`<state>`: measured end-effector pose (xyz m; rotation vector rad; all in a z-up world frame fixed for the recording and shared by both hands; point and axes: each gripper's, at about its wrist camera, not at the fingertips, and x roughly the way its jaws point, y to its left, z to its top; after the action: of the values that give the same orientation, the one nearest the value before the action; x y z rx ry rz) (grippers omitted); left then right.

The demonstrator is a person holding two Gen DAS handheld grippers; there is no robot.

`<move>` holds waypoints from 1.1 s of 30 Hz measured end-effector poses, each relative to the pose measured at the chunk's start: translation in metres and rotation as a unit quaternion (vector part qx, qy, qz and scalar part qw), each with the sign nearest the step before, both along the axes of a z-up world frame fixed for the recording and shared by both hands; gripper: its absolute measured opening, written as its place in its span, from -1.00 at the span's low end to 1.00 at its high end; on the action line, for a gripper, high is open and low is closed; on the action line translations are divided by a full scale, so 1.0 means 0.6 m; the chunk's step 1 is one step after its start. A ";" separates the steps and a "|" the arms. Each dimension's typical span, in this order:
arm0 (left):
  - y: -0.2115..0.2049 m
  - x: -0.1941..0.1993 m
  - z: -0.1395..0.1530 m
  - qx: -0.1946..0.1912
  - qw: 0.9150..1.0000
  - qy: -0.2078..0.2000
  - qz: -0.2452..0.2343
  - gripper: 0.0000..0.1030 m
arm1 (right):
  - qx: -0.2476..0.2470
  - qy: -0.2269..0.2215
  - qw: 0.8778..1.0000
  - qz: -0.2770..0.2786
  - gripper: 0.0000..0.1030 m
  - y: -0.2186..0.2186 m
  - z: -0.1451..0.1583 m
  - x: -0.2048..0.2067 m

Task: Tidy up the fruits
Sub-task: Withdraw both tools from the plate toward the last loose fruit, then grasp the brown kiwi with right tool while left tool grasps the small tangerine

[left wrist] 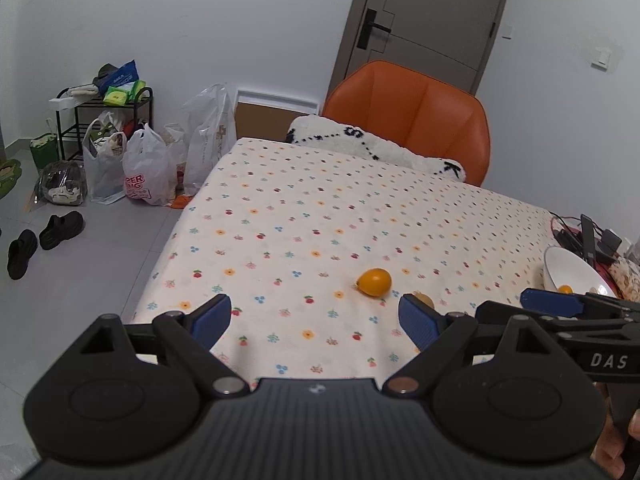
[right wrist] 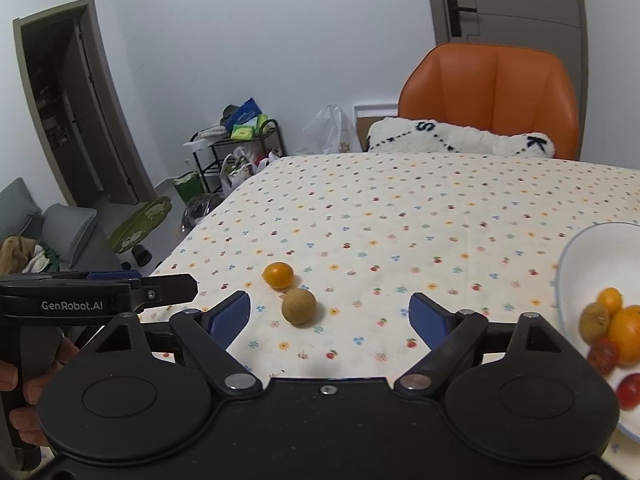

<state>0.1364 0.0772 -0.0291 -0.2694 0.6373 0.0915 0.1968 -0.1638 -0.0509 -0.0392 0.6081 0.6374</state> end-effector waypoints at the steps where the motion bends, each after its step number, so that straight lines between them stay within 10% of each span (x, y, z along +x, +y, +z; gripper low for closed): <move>1: 0.003 0.002 -0.001 -0.002 1.000 0.001 0.002 0.74 | -0.001 0.002 1.000 0.003 0.62 0.004 -0.001 0.003; 16: 0.019 0.020 -0.011 -0.008 1.000 0.003 0.006 0.72 | -0.013 0.023 0.999 0.026 0.41 0.051 -0.027 0.038; 21: 0.015 0.024 -0.009 -0.007 1.000 0.001 0.002 0.69 | -0.015 0.034 0.999 0.037 0.10 0.063 -0.037 0.048; 24: 0.009 0.027 -0.007 -0.002 1.000 0.000 -0.004 0.69 | -0.016 0.047 0.998 0.041 -0.47 0.065 -0.048 0.055; 33: -0.013 0.046 -0.009 0.015 1.000 0.002 -0.019 0.67 | -0.001 0.035 0.999 0.035 -0.53 0.036 -0.042 0.046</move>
<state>0.1638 0.0694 -0.0343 -0.2277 0.6441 0.0647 0.2247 -0.1419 -0.0763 -0.0412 0.6769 0.7074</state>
